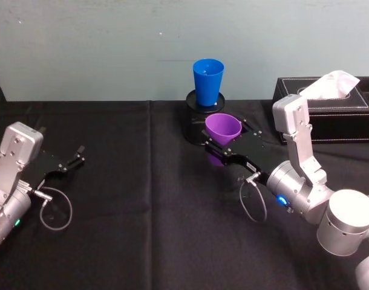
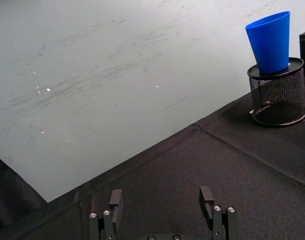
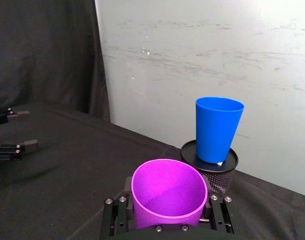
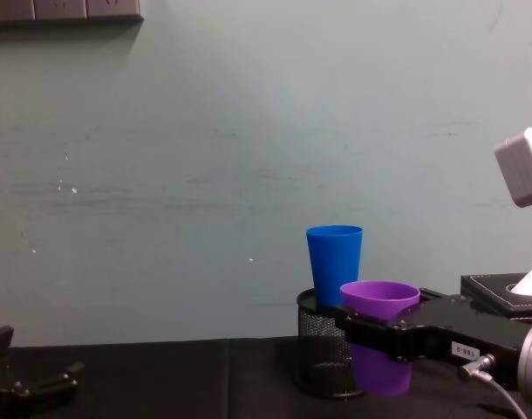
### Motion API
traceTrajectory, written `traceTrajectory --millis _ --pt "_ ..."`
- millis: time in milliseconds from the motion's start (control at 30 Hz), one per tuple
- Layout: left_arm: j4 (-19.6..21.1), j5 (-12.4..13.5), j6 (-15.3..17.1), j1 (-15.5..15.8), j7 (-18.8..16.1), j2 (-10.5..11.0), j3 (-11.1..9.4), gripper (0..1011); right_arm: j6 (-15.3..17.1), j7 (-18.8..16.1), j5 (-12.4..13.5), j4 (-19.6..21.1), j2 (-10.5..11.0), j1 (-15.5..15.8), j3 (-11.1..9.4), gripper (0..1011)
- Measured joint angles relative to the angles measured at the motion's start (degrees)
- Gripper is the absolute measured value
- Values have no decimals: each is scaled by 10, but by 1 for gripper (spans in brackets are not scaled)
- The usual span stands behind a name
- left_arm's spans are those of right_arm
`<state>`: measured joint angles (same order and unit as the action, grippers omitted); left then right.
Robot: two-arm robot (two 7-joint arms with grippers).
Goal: Pick up one cup with a gripper and tap it against the other cup.
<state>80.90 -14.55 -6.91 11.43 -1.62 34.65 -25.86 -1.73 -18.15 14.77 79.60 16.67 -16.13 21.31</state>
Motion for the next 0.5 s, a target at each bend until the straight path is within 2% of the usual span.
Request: traceTrajectory --millis 500 --pt "0 0 0 0 0 0 0 1000 -1 0 -2 0 1 0 1 749"
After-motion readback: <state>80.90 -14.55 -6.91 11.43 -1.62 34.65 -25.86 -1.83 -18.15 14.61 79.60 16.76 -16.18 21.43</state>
